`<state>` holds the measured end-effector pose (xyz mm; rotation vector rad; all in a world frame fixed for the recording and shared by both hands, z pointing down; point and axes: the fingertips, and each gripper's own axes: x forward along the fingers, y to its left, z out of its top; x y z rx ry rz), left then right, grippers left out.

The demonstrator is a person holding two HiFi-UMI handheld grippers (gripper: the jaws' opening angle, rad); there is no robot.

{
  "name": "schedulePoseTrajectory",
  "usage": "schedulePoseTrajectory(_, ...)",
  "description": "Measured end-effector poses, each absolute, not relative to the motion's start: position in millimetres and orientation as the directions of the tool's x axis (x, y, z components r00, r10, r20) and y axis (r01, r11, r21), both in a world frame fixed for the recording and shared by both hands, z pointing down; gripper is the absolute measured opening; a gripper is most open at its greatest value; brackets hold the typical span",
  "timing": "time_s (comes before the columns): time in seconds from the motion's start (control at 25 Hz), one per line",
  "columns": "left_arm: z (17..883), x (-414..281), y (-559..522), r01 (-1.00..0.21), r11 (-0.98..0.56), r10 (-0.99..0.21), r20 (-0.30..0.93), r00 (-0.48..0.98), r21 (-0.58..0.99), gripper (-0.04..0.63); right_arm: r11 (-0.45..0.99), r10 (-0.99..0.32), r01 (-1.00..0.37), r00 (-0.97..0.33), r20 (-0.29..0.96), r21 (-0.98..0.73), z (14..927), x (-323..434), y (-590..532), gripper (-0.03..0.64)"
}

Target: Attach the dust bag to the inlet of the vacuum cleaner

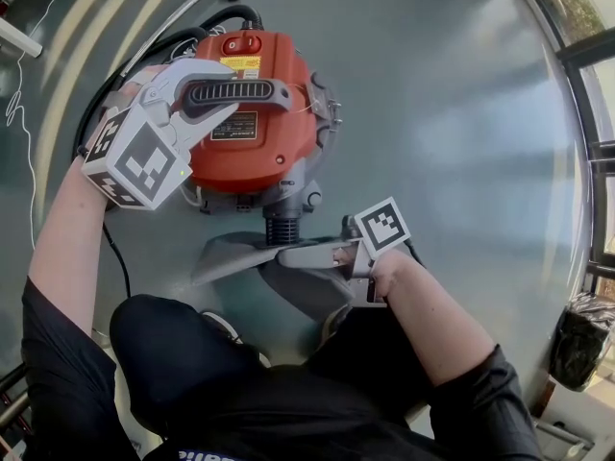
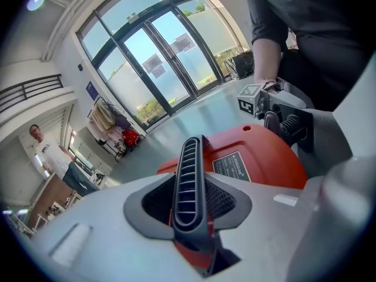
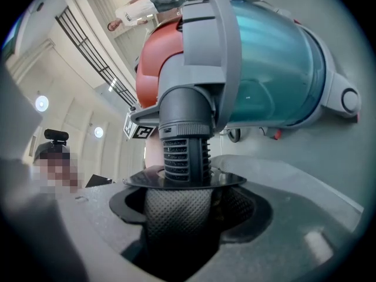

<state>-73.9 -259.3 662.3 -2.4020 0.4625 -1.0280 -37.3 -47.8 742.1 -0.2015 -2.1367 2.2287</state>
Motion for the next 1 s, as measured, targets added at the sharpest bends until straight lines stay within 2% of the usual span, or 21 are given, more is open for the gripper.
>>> schedulePoseTrajectory(0.4,662,-75,-259,-0.120,-0.819,-0.486,0.569,0.664,-0.560,0.127,-0.046,0.053,0.039,-0.998,-0.042,-0.998,745,-33,-54,0.310)
schedulePoseTrajectory(0.76,659,-73,-258,-0.128,-0.818,-0.487,0.559,0.671,-0.560,0.127,0.009,0.149,0.015,-0.989,-0.013,-1.000,744,-41,-62,0.310)
schedulePoseTrajectory(1.0,660,-73,-258,-0.130,-0.818,-0.490,0.559,0.669,-0.561,0.127,-0.015,0.098,0.031,-0.995,-0.033,-0.999,745,-36,-65,0.310)
